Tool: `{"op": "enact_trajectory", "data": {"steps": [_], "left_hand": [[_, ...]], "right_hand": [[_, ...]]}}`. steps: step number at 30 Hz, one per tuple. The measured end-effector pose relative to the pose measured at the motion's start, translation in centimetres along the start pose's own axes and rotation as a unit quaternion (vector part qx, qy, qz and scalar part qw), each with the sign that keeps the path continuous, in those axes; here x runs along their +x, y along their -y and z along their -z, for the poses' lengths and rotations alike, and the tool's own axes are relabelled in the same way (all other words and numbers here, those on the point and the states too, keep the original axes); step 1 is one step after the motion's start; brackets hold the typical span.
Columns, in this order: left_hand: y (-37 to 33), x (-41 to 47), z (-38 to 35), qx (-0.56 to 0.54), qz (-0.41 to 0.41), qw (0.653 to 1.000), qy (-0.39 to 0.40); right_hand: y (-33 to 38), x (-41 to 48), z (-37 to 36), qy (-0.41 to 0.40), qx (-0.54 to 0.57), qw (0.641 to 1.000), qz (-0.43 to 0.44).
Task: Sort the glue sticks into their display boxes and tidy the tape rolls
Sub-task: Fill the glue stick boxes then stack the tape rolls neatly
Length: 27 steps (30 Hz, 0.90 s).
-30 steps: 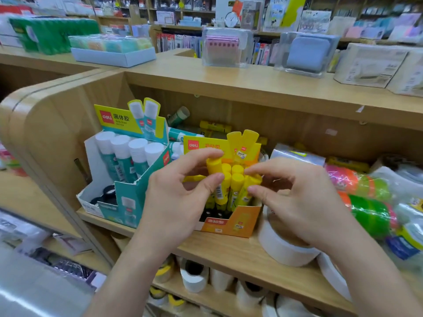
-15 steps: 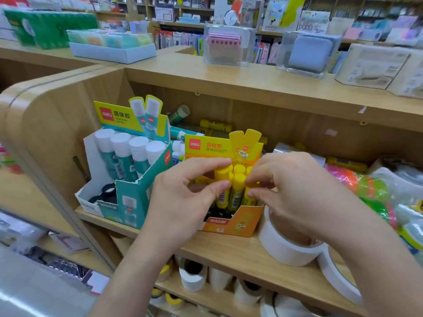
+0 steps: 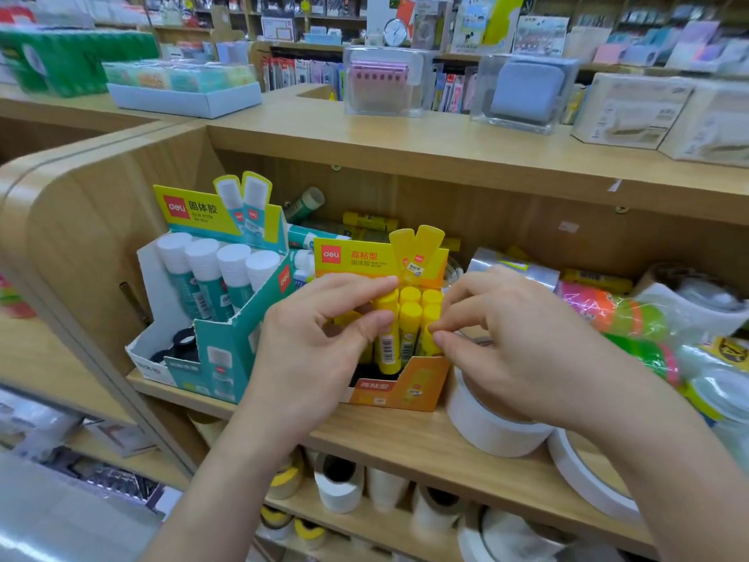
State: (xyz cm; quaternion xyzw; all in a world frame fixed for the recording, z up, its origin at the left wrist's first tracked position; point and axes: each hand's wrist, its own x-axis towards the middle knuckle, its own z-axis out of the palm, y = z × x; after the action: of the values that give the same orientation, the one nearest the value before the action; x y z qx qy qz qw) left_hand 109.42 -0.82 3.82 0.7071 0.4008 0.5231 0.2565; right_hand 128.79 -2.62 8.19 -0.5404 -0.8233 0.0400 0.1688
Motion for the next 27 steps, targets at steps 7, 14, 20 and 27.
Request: {"op": "enact_trajectory", "data": {"steps": [7, 14, 20, 27], "left_hand": [[-0.1, 0.3, -0.5, 0.053, -0.032, 0.998, 0.001], [0.1, 0.1, -1.3, 0.081, -0.031, 0.996, 0.015], [0.6, -0.1, -1.8, 0.137, -0.056, 0.989, 0.016], [1.6, -0.1, -1.7, 0.294, -0.170, 0.941, 0.009]], "right_hand": [[-0.8, -0.6, -1.6, -0.080, 0.076, 0.994, -0.003], [-1.0, -0.9, -2.3, -0.101, 0.097, 0.990, 0.006], [-1.3, -1.0, -2.5, -0.096, 0.113, 0.989, 0.007], [-1.6, -1.2, -2.8, -0.106, 0.152, 0.983, 0.006]]}}
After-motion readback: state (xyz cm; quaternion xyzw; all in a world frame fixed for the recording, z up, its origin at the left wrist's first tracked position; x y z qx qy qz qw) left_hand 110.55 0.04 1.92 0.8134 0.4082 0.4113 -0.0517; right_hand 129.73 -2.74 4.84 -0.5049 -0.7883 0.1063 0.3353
